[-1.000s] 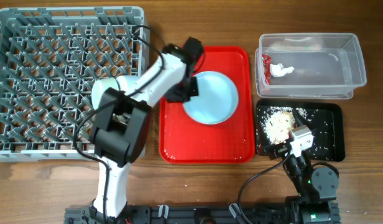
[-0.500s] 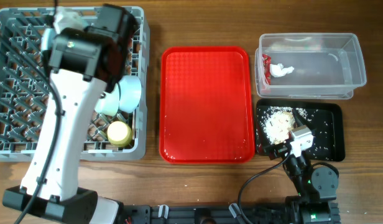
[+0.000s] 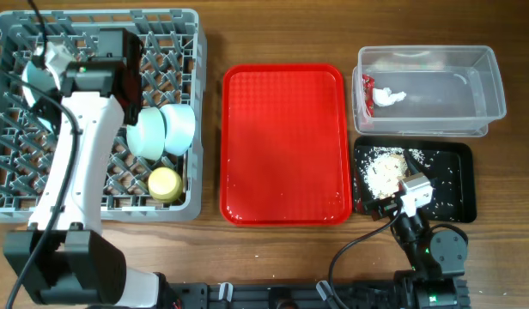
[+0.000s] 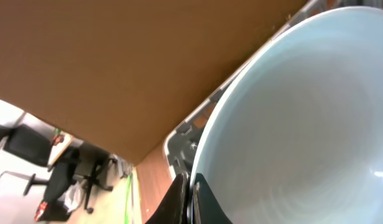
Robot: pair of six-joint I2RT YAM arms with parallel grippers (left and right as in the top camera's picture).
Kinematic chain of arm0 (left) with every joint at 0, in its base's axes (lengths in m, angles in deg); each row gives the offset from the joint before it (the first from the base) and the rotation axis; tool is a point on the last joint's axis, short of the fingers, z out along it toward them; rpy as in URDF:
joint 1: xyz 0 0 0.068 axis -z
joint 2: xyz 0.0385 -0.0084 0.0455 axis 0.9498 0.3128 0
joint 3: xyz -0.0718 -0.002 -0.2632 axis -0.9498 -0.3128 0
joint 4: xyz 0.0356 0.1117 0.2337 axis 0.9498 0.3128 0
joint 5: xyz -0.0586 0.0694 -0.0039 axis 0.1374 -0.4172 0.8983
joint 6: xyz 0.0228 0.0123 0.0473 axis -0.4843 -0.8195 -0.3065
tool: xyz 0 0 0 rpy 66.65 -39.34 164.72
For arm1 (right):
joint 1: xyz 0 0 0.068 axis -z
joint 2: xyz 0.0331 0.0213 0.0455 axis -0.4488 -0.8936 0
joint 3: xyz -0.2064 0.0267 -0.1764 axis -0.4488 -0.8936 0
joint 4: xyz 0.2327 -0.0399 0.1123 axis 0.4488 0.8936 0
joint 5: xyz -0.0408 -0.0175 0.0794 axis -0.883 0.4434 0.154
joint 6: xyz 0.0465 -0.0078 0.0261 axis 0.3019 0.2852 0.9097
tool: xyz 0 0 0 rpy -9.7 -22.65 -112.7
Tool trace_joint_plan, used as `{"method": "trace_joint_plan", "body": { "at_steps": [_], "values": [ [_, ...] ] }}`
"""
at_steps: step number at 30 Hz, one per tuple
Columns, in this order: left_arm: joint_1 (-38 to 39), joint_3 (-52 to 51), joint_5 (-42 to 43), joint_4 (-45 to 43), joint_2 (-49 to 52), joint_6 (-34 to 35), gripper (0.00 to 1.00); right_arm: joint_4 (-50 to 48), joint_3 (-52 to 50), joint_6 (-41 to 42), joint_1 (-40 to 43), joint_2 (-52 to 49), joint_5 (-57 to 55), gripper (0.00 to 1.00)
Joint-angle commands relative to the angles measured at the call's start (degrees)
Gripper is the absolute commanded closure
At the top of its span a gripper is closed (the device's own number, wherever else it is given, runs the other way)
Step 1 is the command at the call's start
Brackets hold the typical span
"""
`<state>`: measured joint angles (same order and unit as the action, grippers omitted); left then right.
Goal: Sort waste into correct bins and load items into the dishwasher rack
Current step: 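Carry the light blue plate with the left gripper upright into the rack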
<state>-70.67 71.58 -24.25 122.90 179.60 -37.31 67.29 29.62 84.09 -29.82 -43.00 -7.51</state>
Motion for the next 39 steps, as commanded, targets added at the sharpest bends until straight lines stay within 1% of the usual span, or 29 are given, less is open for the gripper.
{"method": "trace_joint_plan", "body": {
  "at_steps": [1, 2, 3, 5, 7, 11, 13, 15, 16, 17, 18, 19, 20, 21, 22, 24, 25, 26, 28, 30, 31, 33, 34, 37, 39],
  "values": [
    [-0.26, -4.37, 3.32, -8.85, -0.20, -14.36, 0.96, -0.24, -0.07, -0.31, 0.39, 0.26, 0.72, 0.00],
    [-0.26, -4.48, 4.28, -10.73, -0.20, -17.68, 0.96, -0.24, -0.07, -0.33, 0.39, 0.26, 0.72, 0.00],
    [-0.26, -4.48, 7.15, -13.57, -0.20, -24.41, 0.96, -0.24, -0.07, -0.33, 0.39, 0.26, 0.72, 0.00],
    [-0.26, -4.48, 12.87, -15.80, -0.20, -32.37, 0.96, -0.24, -0.07, -0.33, 0.39, 0.26, 0.72, 0.00],
    [-0.28, -4.48, 13.64, -16.41, -0.20, -34.12, 0.96, -0.24, -0.07, -0.33, 0.39, 0.26, 0.72, 0.00],
    [-0.33, -4.48, 13.68, -21.00, -0.20, -44.65, 0.95, -0.24, -0.07, -0.33, 0.39, 0.26, 0.72, 0.00],
    [-0.66, -4.48, 16.35, -23.45, -0.20, -50.10, 0.88, -0.24, -0.07, -0.31, 0.39, 0.26, 0.72, 0.00],
    [-0.74, -4.48, 20.59, -23.63, -0.20, -54.51, 0.79, -0.24, -0.07, -0.35, 0.39, 0.26, 0.72, 0.00],
    [-0.74, -4.48, 20.26, -23.63, -0.20, -54.49, 0.75, -0.24, -0.07, -0.33, 0.39, 0.26, 0.72, 0.00],
    [-0.74, -4.48, 19.17, -23.63, -0.33, -53.79, 0.58, -0.24, -0.07, -0.31, 0.39, 0.26, 0.72, 0.00],
    [-0.72, -4.46, 16.41, -23.67, -0.85, -51.45, 0.00, -0.24, -0.07, -0.31, 0.39, 0.26, 0.72, 0.00],
    [-0.37, -4.46, 12.74, -24.11, -2.08, -47.23, 0.00, -0.24, -0.07, -0.31, 0.39, 0.26, 0.72, 0.00],
    [0.37, -4.46, 11.52, -24.17, -4.07, -43.23, 0.00, -0.24, -0.07, -0.31, 0.39, 0.26, 0.72, 0.00],
    [1.79, -4.46, 11.67, -24.04, -7.82, -37.94, 0.00, -0.24, -0.07, -0.31, 0.39, 0.26, 0.72, 0.00],
    [3.10, -4.46, 12.83, -24.02, -10.56, -35.65, 0.00, -0.24, -0.07, -0.33, 0.39, 0.26, 0.72, 0.00],
    [9.27, -4.46, 22.49, -21.51, -20.37, -33.31, 0.00, -0.24, -0.07, -0.31, 0.39, 0.26, 0.72, 0.00],
    [13.35, -4.46, 26.27, -18.99, -25.38, -31.32, 0.00, -0.24, -0.07, -0.31, 0.39, 0.26, 0.72, 0.00],
    [15.89, -4.46, 28.46, -17.20, -28.44, -29.07, 0.00, -0.24, -0.07, -0.31, 0.39, 0.26, 0.72, 0.00],
    [23.45, -4.46, 36.20, -11.06, -37.51, -22.08, 0.00, -0.24, -0.07, -0.31, 0.39, 0.26, 0.72, 0.00],
    [27.17, -4.48, 42.36, -6.78, -43.63, -16.74, 0.00, -0.24, -0.07, -0.31, 0.39, 0.26, 0.72, 0.00],
    [28.09, -4.48, 45.46, -5.25, -45.75, -15.50, 0.00, -0.24, -0.07, -0.33, 0.39, 0.26, 0.72, 0.00],
    [28.68, -4.48, 53.02, -1.79, -49.11, -15.39, 0.00, -0.24, -0.07, -0.33, 0.39, 0.26, 0.72, 0.00],
    [28.68, -4.48, 55.01, 0.39, -50.16, -15.39, 0.00, -0.24, -0.07, -0.33, 0.39, 0.26, 0.72, 0.00],
    [28.68, -4.48, 55.23, 8.22, -50.88, -14.91, 0.00, -0.24, -0.07, -0.31, 0.39, 0.26, 0.72, 0.00],
    [28.68, -4.48, 55.87, 10.25, -50.84, -14.25, 0.00, -0.24, -0.07, -0.33, 0.39, 0.26, 0.72, 0.00]
  ]
}}
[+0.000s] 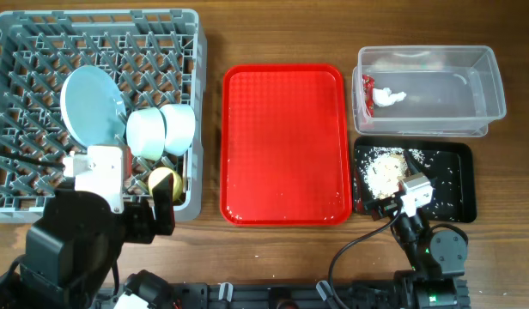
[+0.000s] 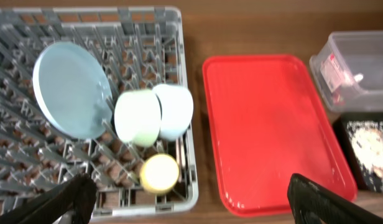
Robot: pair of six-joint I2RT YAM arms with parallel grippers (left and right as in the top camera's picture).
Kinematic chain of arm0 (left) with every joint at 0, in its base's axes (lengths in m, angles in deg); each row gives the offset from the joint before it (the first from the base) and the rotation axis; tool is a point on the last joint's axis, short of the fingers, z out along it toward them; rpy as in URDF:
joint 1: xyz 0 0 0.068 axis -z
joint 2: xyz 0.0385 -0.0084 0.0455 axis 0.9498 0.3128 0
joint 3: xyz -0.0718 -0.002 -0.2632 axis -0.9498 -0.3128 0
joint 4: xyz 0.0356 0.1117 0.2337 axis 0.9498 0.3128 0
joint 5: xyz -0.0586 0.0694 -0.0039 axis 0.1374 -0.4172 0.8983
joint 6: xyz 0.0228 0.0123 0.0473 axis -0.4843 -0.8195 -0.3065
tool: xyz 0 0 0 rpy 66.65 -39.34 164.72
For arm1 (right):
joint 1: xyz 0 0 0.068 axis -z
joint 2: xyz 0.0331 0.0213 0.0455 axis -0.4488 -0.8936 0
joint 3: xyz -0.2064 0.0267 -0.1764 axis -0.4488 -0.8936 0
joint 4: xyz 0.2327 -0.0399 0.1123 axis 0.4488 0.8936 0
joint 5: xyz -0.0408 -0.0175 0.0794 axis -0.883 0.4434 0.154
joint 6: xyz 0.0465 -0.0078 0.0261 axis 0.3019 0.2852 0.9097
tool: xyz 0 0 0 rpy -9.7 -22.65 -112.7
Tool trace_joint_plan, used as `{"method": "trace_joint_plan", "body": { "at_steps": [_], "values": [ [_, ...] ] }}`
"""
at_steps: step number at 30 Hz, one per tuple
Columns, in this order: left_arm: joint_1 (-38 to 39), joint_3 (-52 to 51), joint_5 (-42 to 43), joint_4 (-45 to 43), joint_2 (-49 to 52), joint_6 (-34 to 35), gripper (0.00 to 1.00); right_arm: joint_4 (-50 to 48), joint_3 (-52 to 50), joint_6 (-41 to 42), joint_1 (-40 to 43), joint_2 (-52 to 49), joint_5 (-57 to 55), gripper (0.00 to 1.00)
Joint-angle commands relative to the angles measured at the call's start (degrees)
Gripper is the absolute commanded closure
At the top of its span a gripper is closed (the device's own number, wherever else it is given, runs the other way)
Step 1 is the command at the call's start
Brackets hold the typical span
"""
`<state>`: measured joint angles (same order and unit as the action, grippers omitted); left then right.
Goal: Sort waste into correct bins and load items into the dishwasher rack
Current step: 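Carry the light blue plate with the left gripper upright into the rack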
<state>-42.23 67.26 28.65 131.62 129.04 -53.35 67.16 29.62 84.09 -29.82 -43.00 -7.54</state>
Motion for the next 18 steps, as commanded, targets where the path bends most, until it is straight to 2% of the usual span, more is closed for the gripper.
{"method": "trace_joint_plan", "body": {
  "at_steps": [1, 3, 5, 9, 10, 13, 18],
  "values": [
    [0.24, -0.15, 2.99, 1.33, -0.28, 1.75, 0.00, -0.11, -0.07, -0.33, 0.39, 0.26, 0.74, 0.00],
    [0.11, -0.92, 2.95, -1.51, -0.42, 1.60, 0.00, -0.11, -0.07, -0.33, 0.39, 0.26, 0.74, 0.00],
    [-3.45, -3.91, 3.89, -7.39, -2.29, 0.68, 0.00, -0.11, -0.07, -0.33, 0.39, 0.26, 0.76, 0.00],
    [-15.54, -17.42, 25.64, -25.92, -12.31, -18.32, 0.00, -0.11, -0.07, -0.35, 0.39, 0.26, 0.74, 0.00],
    [-17.38, -20.20, 28.61, -28.13, -14.73, -20.26, 0.00, -0.11, -0.07, -0.33, 0.39, 0.26, 0.74, 0.00],
    [-24.28, -32.98, 32.74, -32.39, -27.82, -21.05, 0.00, -0.11, -0.07, -0.33, 0.39, 0.26, 0.74, 0.00],
    [-28.89, -46.73, 32.70, -42.03, -39.34, -19.76, 0.00, -0.11, -0.07, -0.33, 0.39, 0.26, 0.74, 0.00]
  ]
}}
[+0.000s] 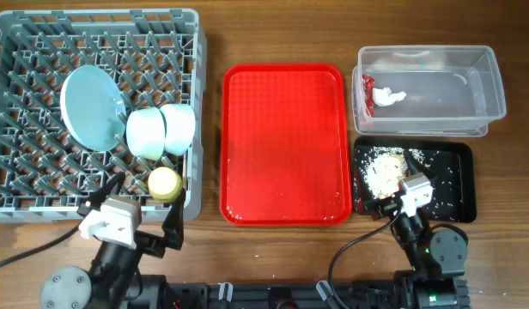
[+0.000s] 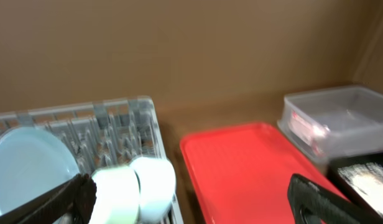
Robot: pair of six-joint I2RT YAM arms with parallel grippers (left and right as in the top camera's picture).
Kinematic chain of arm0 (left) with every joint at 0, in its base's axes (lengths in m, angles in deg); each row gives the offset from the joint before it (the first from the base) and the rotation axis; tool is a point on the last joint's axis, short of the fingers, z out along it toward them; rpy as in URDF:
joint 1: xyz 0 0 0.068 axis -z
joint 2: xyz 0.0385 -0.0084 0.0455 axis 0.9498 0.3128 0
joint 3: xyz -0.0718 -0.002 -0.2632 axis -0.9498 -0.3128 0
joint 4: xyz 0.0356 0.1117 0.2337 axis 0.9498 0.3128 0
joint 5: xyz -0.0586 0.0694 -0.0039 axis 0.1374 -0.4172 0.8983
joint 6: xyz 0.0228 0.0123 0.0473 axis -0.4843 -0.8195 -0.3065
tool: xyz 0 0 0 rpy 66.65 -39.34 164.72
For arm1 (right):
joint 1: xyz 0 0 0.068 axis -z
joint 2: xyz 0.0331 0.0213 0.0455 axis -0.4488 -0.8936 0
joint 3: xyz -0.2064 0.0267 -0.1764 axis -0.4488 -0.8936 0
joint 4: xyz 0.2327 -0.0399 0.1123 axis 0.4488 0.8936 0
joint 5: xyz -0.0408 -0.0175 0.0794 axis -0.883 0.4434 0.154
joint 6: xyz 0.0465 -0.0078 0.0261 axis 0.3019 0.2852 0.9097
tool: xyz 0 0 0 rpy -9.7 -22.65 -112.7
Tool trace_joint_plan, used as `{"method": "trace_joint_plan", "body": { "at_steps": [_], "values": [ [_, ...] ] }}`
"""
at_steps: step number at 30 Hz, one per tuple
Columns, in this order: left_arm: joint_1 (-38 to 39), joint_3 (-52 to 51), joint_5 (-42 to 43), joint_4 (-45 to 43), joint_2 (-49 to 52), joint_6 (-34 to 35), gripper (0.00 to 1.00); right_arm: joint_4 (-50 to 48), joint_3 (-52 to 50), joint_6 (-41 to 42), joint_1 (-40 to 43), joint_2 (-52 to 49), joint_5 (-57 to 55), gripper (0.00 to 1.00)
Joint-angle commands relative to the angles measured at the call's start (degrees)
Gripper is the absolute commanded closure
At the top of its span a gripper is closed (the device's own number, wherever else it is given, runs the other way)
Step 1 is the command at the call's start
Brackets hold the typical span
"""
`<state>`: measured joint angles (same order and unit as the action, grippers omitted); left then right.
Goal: Sort waste into correct bins and load items into the dishwasher rack
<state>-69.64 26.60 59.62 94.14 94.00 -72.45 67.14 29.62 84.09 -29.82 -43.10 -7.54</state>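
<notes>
The grey dishwasher rack (image 1: 24, 34) holds a light blue plate (image 1: 91, 107) standing on edge, a pale green bowl (image 1: 146, 133), a pale blue bowl (image 1: 179, 127) and a yellow cup (image 1: 164, 183). My left gripper (image 1: 131, 225) sits low at the table's front, just before the rack's front edge. It is open and holds nothing. In the left wrist view the left gripper (image 2: 188, 199) frames the two bowls (image 2: 132, 190) and the red tray (image 2: 241, 168). My right gripper (image 1: 404, 196) rests folded over the black tray's front left corner; its jaws cannot be made out.
The red tray (image 1: 284, 142) lies bare in the middle. A clear bin (image 1: 428, 90) at the back right holds white and red scraps. In front of it a black tray (image 1: 436, 176) holds food crumbs. A brown board stands behind the table.
My left arm has drawn back from the rack's front to the table's near edge. Its camera now looks level across the table. The gripper stays open and the rack's contents have not moved.
At first my left arm reached over the rack with its gripper shut on the light blue plate's rim. Then the plate stood in the rack and the gripper was open at the rack's front. Now the arm is folded at the table edge. The right arm has not moved.
</notes>
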Motion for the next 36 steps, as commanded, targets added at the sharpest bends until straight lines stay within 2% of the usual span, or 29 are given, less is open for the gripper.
{"method": "trace_joint_plan", "body": {
  "at_steps": [1, 7, 9, 16, 19, 36],
  "values": [
    [-1.51, -8.87, 1.55, -7.67, -5.62, -0.66, 0.00, -0.09, -0.07, -0.33, 0.39, 0.37, 0.74, 0.00],
    [-1.57, -31.74, 1.51, -37.94, -8.28, 0.85, 0.00, -0.09, -0.07, -0.33, 0.39, 0.37, 0.74, 0.00],
    [-1.55, -36.89, 0.87, -43.21, -8.31, 0.85, 0.00, -0.09, -0.07, -0.33, 0.39, 0.37, 0.74, 0.00],
    [-1.55, -39.10, -0.42, -39.56, -8.28, 0.83, 0.00, -0.09, -0.07, -0.31, 0.39, 0.37, 0.74, 0.00],
    [-1.55, -39.10, -0.42, -35.36, -8.20, 0.83, 0.00, -0.09, -0.07, -0.33, 0.39, 0.37, 0.74, 0.00],
    [-1.55, -39.10, -0.42, -35.45, -7.98, 0.83, 0.00, -0.09, -0.07, -0.35, 0.39, 0.37, 0.74, 0.00]
  ]
}}
